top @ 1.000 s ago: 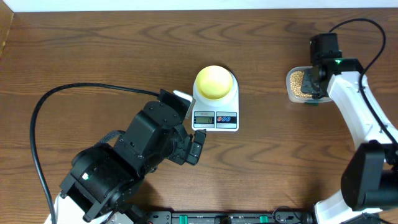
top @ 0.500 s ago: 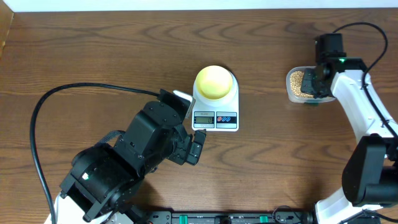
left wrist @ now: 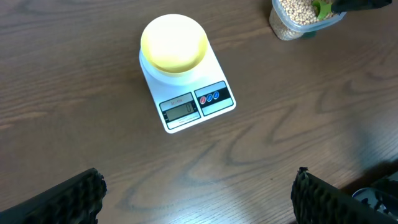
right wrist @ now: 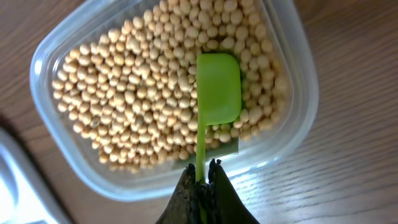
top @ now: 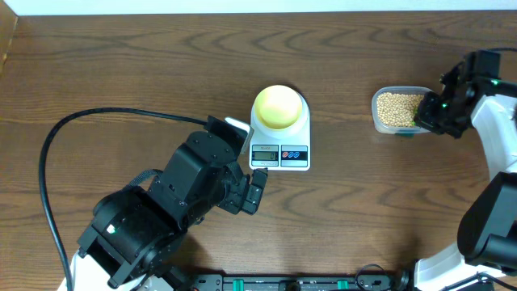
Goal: Scoop item into bowl and weigh 50g on scale
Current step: 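Dip the scoop into the soybeans with right gripper and scoop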
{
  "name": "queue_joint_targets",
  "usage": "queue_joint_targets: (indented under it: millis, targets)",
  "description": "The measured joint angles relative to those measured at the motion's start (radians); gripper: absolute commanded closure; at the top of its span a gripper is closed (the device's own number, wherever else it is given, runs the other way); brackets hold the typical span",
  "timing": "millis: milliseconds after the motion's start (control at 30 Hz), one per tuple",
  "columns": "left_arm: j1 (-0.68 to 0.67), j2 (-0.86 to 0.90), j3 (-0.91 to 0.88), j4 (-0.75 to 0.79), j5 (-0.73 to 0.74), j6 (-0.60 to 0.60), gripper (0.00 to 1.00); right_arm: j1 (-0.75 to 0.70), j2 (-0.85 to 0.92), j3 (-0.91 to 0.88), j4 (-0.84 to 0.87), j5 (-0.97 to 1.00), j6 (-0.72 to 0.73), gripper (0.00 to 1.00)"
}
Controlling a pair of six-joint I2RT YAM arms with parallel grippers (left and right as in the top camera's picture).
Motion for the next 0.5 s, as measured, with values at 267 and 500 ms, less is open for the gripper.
queue_joint_targets:
  millis: [267,500]
  targets:
    - [0.0,0.0,0.0,0.0,0.0,0.0,0.02,-0.025,0.0,0.0,-0.022,-0.124,-0.023,0.99]
    - [0.0,0.0,0.0,0.0,0.0,0.0,0.02,-0.026,0.0,0.0,-0.024,-0.165,-0.041,0.99]
